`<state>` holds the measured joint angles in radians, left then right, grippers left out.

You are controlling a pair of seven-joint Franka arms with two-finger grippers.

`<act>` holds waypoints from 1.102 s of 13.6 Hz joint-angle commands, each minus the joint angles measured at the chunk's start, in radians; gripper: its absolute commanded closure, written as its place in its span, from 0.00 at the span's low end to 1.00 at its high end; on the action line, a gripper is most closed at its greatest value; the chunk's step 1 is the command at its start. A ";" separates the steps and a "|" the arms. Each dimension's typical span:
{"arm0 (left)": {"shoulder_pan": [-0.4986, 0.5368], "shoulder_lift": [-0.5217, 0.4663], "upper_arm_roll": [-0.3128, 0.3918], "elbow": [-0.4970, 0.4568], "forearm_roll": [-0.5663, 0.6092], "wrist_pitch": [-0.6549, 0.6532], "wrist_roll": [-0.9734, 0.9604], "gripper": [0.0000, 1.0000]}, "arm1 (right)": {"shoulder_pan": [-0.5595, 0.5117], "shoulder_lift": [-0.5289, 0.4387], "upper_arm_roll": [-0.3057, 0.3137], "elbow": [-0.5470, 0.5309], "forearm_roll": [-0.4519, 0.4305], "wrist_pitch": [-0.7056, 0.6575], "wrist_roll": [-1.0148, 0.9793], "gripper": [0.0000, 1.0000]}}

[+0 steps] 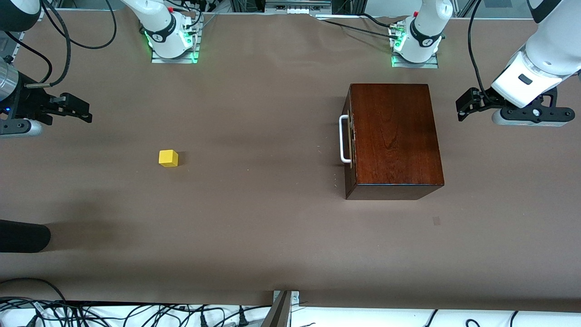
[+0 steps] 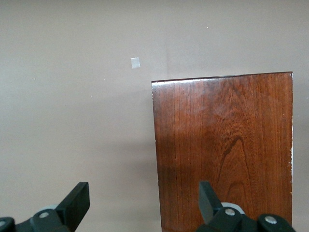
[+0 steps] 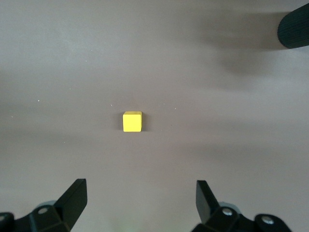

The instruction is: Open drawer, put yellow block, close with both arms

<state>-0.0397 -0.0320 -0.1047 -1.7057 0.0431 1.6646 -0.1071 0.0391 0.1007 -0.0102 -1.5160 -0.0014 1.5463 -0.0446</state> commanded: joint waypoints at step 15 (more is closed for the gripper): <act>0.003 0.014 -0.007 0.031 -0.003 -0.026 0.015 0.00 | -0.008 0.022 0.004 0.026 -0.003 0.032 -0.008 0.00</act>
<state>-0.0397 -0.0318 -0.1050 -1.7057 0.0431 1.6634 -0.1071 0.0390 0.1155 -0.0125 -1.5155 -0.0018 1.5900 -0.0446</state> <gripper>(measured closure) 0.000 0.000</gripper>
